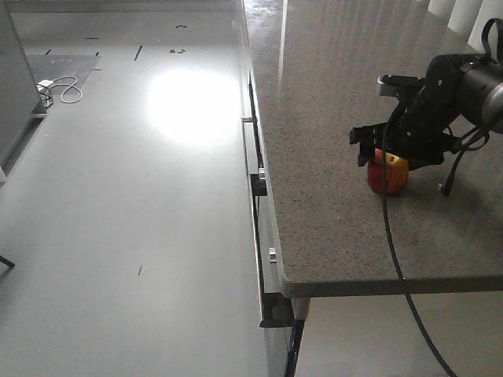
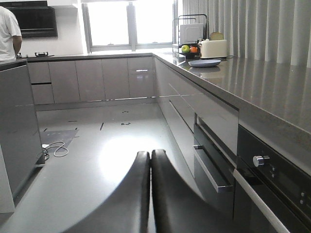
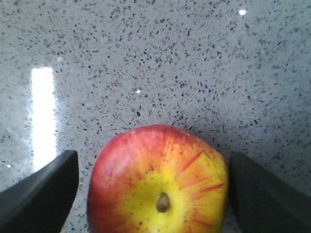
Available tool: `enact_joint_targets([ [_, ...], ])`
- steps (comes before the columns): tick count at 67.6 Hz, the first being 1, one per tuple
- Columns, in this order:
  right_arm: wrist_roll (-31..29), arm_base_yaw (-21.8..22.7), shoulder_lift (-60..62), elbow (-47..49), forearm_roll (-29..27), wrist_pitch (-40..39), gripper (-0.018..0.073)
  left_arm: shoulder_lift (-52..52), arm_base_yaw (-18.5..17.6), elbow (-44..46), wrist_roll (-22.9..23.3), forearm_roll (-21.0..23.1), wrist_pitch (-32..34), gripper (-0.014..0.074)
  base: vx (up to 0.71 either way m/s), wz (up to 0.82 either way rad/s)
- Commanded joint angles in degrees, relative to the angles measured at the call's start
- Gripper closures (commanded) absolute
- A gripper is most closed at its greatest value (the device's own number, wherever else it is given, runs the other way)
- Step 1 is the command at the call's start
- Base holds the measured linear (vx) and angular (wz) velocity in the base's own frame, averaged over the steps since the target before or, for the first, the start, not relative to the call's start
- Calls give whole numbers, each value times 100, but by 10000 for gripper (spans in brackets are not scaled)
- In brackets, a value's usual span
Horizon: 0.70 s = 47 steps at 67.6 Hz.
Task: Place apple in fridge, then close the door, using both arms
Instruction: 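Reach the open right gripper down over the red-yellow apple, then close the right gripper around the apple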
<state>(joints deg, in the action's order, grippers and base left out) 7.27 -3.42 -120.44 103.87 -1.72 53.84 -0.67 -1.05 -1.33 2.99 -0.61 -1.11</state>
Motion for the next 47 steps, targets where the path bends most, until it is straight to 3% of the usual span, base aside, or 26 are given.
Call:
enact_joint_targets([
  [1, 59, -1, 278, 203, 39, -61, 15, -81, -14, 103, 24, 61, 434, 603, 0, 0],
  [23, 104, -1, 241, 203, 172, 82, 250, -81, -14, 103, 24, 61, 434, 603, 0, 0],
  [47, 139, -1, 733, 203, 107, 592, 337, -81, -14, 103, 24, 61, 434, 603, 0, 0],
])
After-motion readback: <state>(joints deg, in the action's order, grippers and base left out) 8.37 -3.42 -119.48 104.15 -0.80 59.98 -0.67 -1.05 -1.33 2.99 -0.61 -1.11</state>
